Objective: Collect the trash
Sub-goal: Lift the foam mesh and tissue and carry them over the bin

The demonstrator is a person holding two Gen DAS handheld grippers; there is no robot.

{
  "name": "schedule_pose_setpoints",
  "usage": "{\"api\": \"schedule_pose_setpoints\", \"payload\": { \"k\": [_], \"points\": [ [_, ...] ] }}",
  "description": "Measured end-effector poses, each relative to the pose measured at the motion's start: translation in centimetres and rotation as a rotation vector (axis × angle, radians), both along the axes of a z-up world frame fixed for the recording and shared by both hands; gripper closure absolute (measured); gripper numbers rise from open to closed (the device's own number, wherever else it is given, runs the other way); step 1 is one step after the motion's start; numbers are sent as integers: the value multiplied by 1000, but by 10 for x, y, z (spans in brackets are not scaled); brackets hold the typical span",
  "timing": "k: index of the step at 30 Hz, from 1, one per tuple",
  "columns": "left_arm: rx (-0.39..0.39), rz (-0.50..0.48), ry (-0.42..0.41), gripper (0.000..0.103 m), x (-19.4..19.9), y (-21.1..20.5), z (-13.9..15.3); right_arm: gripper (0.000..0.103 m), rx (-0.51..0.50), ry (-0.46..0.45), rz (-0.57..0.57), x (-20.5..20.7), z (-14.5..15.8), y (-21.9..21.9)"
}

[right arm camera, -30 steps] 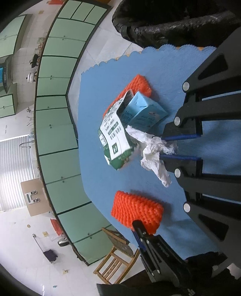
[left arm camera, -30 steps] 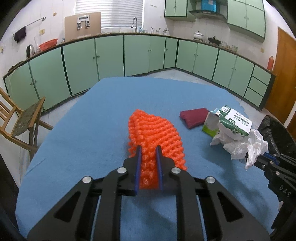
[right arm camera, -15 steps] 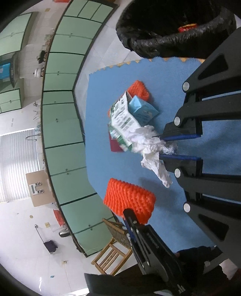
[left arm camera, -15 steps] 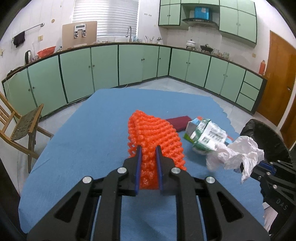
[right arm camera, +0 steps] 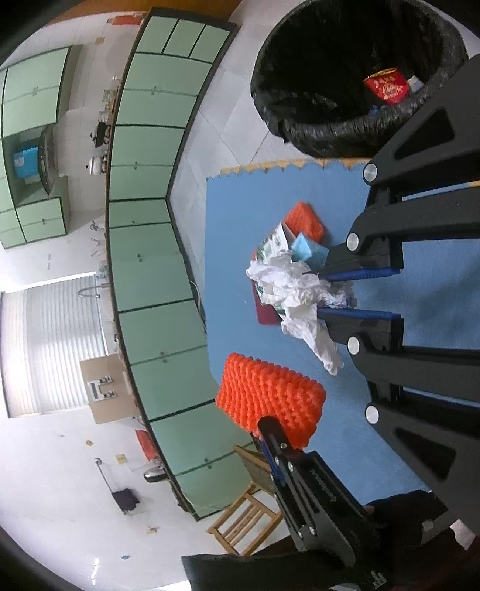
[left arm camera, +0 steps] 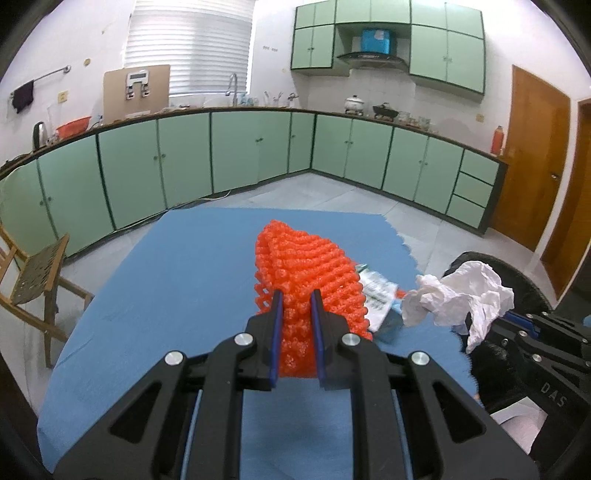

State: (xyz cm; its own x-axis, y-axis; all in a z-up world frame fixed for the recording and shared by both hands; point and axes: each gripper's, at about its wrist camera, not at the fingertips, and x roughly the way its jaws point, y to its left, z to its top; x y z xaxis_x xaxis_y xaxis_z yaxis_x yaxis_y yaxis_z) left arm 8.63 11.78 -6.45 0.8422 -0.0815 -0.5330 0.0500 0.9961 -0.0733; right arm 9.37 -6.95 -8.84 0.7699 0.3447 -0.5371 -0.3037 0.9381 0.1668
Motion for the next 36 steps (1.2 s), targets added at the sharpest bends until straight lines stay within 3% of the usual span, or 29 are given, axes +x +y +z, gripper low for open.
{"api": "schedule_pose_setpoints", "payload": {
  "k": [21,36],
  "points": [
    [-28,-237,-56,90,20,-122,16,90,-24,-80,-248,-15,35,-122],
    [-36,-414,-46,90,52,-231,2,90,-42,-31,-418,-13,16,-217]
  ]
}}
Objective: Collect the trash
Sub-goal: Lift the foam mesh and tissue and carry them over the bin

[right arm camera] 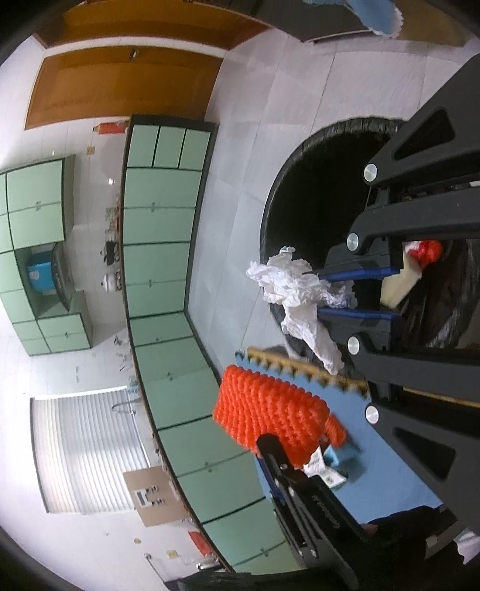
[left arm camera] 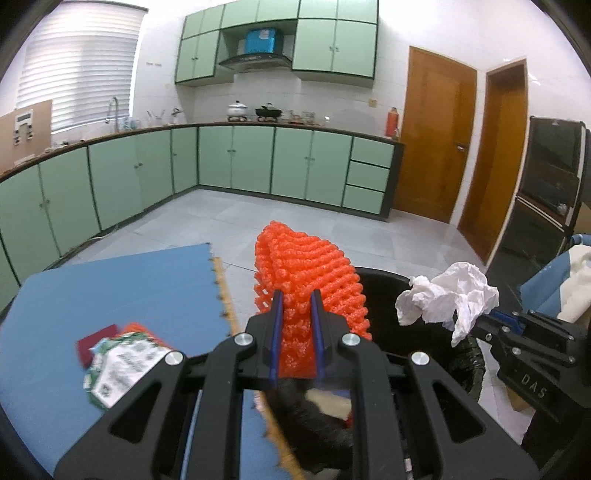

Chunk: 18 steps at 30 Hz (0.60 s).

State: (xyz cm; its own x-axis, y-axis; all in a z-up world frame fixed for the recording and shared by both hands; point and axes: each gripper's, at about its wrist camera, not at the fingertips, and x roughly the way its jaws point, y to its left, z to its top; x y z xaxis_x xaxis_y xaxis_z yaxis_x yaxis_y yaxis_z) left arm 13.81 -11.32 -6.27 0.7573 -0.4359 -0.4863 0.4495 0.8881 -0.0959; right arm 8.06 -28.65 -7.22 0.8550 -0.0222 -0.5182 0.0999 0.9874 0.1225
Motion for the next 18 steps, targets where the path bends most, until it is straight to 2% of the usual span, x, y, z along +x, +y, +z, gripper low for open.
{"api": "schedule_pose_setpoints", "payload": {
  "k": [11,18],
  "points": [
    [37,-59,47,90,20,-58,-37,90,13,65,-75,9,-32,-45],
    [69,-70,73,90,36,-76,-52,90,44,97,-94,22,-53,-67]
  ]
}}
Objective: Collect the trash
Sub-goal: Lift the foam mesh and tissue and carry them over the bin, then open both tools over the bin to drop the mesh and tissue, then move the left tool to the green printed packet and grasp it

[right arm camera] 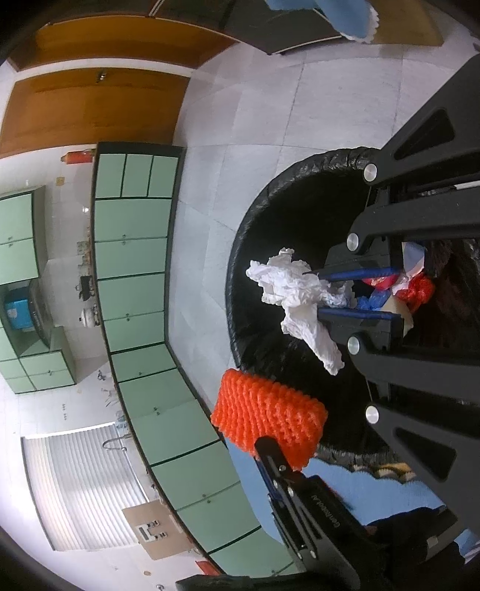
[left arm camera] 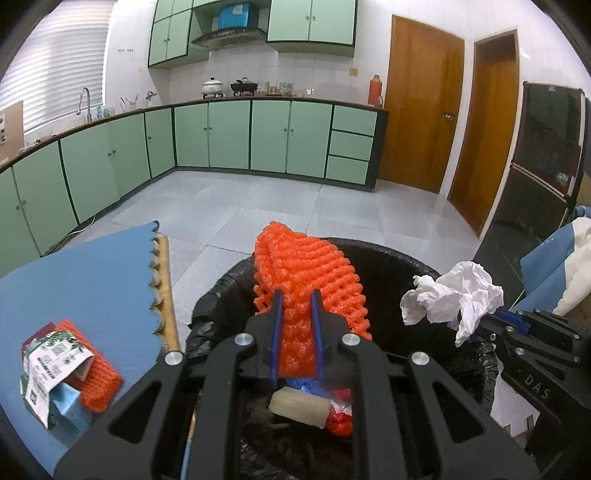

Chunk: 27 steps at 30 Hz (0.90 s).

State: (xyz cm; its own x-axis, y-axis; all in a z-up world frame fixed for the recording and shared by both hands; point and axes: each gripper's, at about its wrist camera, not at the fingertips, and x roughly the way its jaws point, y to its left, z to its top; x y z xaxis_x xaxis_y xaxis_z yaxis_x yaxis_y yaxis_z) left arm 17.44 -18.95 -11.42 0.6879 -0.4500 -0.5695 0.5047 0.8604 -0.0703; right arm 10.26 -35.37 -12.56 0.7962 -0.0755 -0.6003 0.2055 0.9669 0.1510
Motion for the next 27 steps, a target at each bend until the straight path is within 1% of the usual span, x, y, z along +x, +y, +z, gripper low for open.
{"api": "schedule_pose_setpoints", "payload": {
  "k": [4,5,6,8,9,11,12,13,14,15,17,18,19,20,23,27],
  "points": [
    [14,-3,11,90,6,-9,-6,90,8,21,-3,7,-11,-9],
    [17,-6,14,89,7,-12,-8,85,12,23,-4,8,-13,-10],
    [22,-8,16,89,8,-13,-9,83,17,24,-3,8,-14,-12],
    [28,-16,24,87,11,-15,-11,82,20,33,-5,11,-17,-14],
    [31,-19,30,84,12,-15,-12,81,18,36,-5,11,-18,-15],
    [31,-21,44,81,14,-16,-15,70,10,44,-8,12,-21,-16],
    [30,-19,47,75,14,-16,-15,67,10,45,-10,12,-21,-15],
    [27,-15,49,65,15,-14,-14,62,8,43,-14,11,-21,-15],
    [23,-11,49,60,15,-12,-14,54,4,42,-18,11,-22,-16],
    [18,-7,48,56,15,-10,-13,50,0,41,-22,10,-22,-15],
    [10,-2,42,53,14,-4,-9,34,-17,32,-38,6,-20,-13],
    [6,3,37,49,14,0,-7,29,-23,27,-50,4,-18,-12],
    [3,8,34,45,13,3,-6,22,-26,23,-57,2,-17,-11],
    [-5,17,26,43,12,9,-3,17,-26,19,-63,0,-16,-10],
    [-15,35,6,34,9,25,6,8,-24,-4,-76,-6,-8,-4],
    [-14,66,-31,26,1,52,21,6,-23,-28,-75,-10,3,7]
  ]
}}
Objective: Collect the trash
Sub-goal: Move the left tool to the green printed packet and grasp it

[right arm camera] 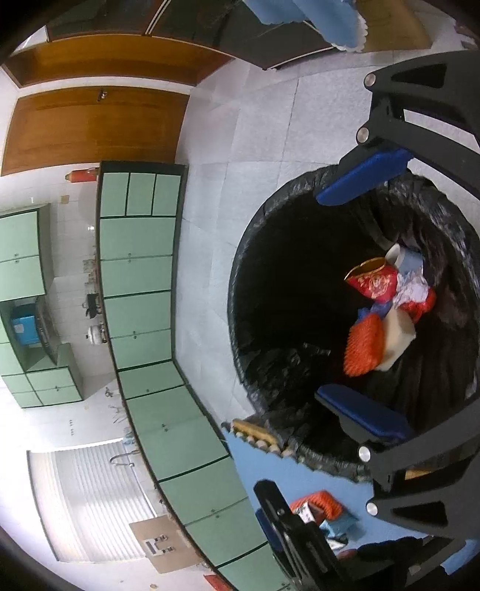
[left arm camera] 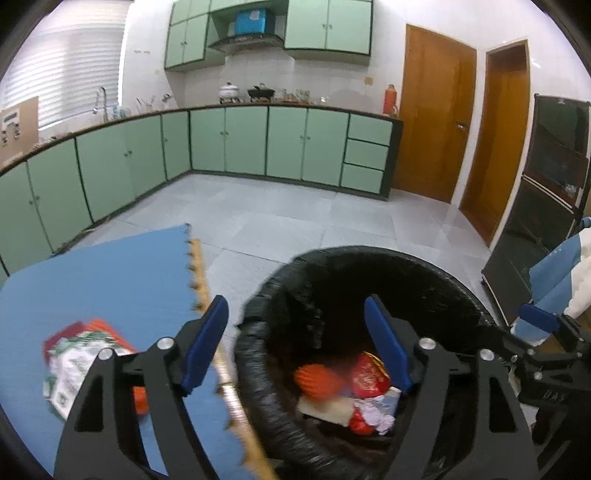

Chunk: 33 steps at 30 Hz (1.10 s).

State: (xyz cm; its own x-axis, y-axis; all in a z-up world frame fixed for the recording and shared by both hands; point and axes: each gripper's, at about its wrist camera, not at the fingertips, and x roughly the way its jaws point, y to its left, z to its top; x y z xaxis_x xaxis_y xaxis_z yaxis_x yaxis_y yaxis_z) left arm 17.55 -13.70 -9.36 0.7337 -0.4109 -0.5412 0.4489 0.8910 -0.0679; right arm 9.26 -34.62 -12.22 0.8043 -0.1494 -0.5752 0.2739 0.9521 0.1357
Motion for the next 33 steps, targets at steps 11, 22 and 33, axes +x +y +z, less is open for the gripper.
{"api": "schedule_pose_setpoints", "payload": {
  "k": [11,22,33],
  "points": [
    [1,167,-61,18,-30,108,26,6,14,-46,64,-3,20,66],
    [33,285,-36,18,-36,184,16,6,14,-50,155,20,21,143],
    [53,292,25,18,-14,193,-16,6,3,-27,204,44,13,175]
  ]
}}
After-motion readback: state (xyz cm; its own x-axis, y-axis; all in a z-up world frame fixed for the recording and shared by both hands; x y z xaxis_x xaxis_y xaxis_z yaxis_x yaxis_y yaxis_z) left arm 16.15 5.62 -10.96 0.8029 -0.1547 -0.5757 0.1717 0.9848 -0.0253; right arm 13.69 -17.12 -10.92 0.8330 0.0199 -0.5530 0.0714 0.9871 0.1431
